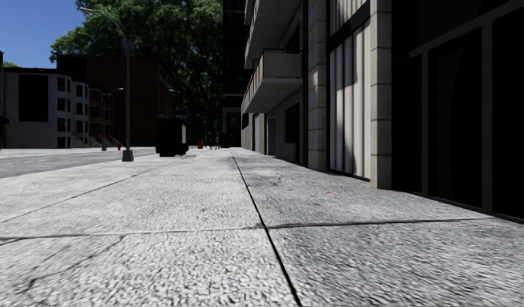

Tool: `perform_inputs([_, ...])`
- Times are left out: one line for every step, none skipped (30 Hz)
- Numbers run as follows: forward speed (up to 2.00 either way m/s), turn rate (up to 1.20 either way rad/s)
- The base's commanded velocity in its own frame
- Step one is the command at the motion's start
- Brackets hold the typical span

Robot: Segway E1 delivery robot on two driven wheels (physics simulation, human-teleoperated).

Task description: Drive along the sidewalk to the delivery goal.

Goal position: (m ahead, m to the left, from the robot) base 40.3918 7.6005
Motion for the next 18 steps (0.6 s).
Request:
perform_inputs([2.0, 0.0])
perform_inputs([2.0, 0.0])
perform_inputs([2.0, 0.0])
perform_inputs([2.0, 0.0])
perform_inputs([2.0, 0.0])
perform_inputs([2.0, 0.0])
perform_inputs([2.0, 0.0])
perform_inputs([2.0, 0.0])
perform_inputs([2.0, 0.0])
perform_inputs([2.0, 0.0])
perform_inputs([2.0, 0.0])
perform_inputs([2.0, 0.0])
perform_inputs([2.0, 0.0])
perform_inputs([2.0, 0.0])
perform_inputs([2.0, 0.07])
perform_inputs([2.0, 0.13])
perform_inputs([2.0, 0.13])
perform_inputs([2.0, 0.19])
